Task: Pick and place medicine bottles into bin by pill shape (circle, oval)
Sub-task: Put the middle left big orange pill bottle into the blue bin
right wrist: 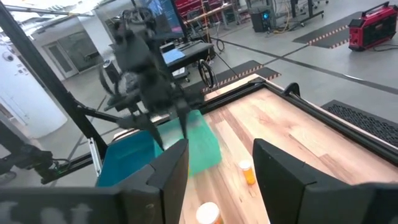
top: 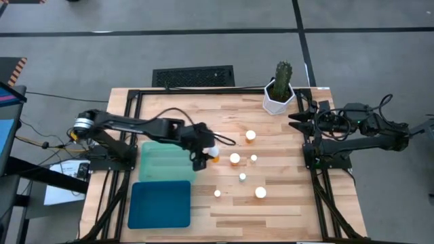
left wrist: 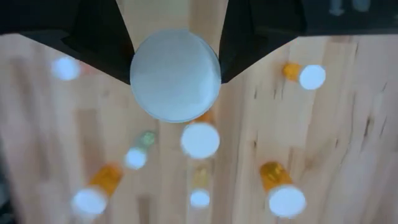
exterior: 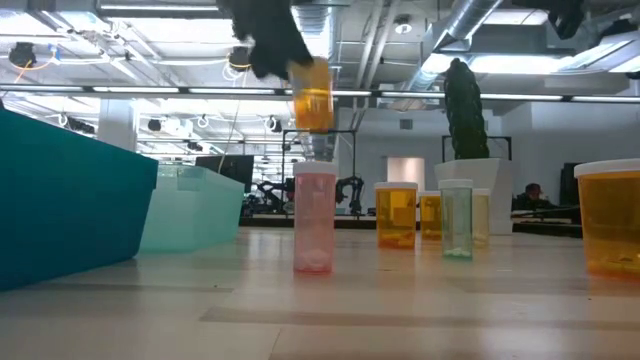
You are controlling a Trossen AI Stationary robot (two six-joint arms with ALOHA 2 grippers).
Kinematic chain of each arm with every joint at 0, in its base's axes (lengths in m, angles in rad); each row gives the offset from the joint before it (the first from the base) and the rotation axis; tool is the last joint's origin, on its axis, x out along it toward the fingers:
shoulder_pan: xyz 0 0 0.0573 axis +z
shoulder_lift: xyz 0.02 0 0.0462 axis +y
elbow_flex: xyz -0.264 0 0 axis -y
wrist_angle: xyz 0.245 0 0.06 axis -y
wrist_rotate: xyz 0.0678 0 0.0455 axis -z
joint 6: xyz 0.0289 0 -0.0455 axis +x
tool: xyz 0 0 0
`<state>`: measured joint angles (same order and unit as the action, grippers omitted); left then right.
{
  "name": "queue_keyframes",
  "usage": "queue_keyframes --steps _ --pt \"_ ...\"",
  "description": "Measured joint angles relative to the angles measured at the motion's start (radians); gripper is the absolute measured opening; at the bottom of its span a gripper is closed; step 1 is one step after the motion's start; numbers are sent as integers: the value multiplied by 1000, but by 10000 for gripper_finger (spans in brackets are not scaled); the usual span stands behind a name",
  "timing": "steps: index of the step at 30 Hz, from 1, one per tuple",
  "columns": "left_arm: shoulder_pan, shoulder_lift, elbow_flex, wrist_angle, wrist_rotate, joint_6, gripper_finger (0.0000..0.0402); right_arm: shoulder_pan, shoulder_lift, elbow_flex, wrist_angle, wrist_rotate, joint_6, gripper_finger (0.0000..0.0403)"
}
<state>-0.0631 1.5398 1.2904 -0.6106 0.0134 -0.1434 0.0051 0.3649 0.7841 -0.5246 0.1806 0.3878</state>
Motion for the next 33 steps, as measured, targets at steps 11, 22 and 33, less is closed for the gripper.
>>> queue_keyframes --steps 11,22,33 --pt "-290 -215 -3 -231 -141 -406 203 1 0 0 -23 0 -1 188" --pt "-719 -228 -4 -481 -368 -1036 203 1 0 0 -21 0 -1 188" --pt "-947 -186 -4 -675 -498 -1462 203 1 0 0 -21 1 -3 183"
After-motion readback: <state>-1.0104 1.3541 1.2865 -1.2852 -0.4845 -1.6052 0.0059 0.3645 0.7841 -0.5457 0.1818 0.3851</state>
